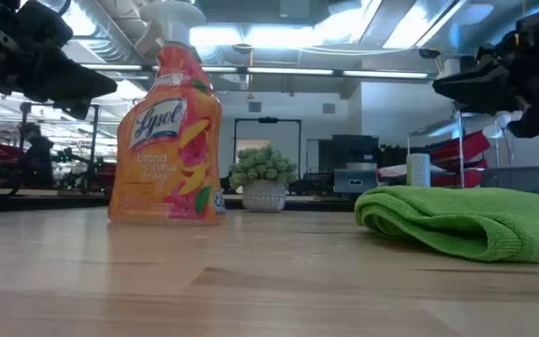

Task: Apply microfiber cloth
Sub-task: Move the orange spray cleaning bottle to the top center of the table

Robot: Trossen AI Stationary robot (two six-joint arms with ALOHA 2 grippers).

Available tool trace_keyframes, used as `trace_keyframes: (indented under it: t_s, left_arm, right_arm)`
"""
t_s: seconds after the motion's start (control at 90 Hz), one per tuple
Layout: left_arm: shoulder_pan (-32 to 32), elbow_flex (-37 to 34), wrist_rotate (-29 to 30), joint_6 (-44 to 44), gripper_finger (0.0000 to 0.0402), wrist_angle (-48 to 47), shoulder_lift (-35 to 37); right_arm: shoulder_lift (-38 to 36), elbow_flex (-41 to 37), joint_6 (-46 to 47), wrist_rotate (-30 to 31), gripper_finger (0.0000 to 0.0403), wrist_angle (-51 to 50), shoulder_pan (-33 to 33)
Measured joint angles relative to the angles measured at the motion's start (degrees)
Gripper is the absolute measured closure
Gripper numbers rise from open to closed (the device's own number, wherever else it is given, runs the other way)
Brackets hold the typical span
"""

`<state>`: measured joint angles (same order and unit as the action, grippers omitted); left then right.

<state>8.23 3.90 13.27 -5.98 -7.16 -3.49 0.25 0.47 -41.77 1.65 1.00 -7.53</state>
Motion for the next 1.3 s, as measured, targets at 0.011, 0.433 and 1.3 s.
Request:
trace_keyframes:
  t_s: [0.011, 0.433, 1.3]
  left_arm:
    - [0.0, 0.0, 0.0, 0.0, 0.0401, 0.0, 0.0]
    - [0.0, 0.0, 7.9, 1.0, 0.0401, 3.6, 0.0]
    - [0.1, -0.7, 16.6, -7.1, 0.0401, 8.8, -7.3]
  right_arm:
    - [0.0, 0.0, 0.6, -0.4, 0.0370, 0.0, 0.0]
    - [0.0, 0.0, 55.6, 3.8, 0.0370, 3.5, 0.0]
    - [29.9, 27.3, 66.3, 4.5, 0.0370, -33.8, 0.0]
